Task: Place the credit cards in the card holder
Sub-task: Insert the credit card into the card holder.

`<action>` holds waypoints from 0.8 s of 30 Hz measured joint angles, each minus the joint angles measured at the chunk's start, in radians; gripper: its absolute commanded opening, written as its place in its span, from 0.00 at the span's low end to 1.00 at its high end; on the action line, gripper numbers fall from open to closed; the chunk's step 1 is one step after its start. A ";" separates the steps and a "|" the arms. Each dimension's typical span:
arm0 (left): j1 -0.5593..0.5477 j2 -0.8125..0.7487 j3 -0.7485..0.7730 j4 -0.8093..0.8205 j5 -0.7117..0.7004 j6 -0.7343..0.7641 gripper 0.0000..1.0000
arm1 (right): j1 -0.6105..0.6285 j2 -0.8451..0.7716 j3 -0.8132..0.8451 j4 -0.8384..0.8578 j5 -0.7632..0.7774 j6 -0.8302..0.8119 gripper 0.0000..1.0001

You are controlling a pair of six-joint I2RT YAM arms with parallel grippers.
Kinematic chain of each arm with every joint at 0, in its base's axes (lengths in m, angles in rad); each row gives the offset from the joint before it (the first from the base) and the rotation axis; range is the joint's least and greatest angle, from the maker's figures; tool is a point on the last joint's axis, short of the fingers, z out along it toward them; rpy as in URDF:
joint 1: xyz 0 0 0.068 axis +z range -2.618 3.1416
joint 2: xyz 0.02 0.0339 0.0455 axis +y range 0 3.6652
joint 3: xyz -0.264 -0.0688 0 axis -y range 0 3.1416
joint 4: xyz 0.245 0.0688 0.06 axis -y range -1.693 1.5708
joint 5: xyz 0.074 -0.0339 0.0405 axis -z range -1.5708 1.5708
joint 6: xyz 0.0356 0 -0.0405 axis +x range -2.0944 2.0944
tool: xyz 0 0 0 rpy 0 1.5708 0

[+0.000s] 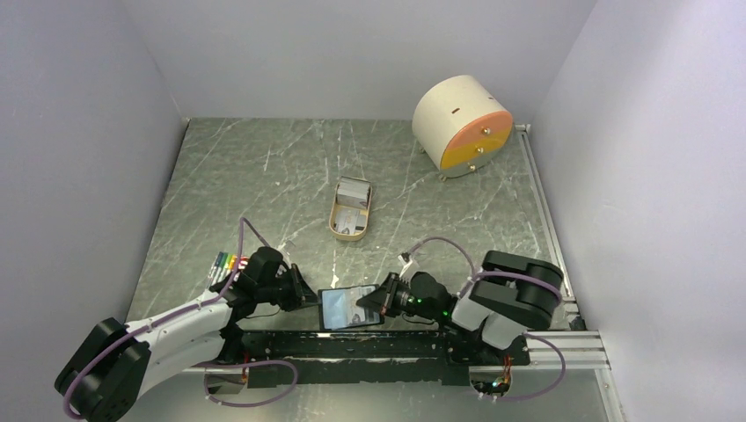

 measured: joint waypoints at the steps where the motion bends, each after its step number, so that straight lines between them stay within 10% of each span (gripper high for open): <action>1: 0.000 0.000 0.000 0.000 0.000 0.000 0.09 | 0.001 -0.027 0.007 -0.038 0.000 -0.012 0.02; 16: -0.001 0.011 0.000 0.008 0.000 0.000 0.09 | 0.000 0.177 0.072 0.084 -0.057 -0.007 0.08; 24: -0.001 0.007 0.000 0.009 0.002 -0.002 0.09 | 0.007 0.093 0.100 -0.040 -0.058 -0.028 0.42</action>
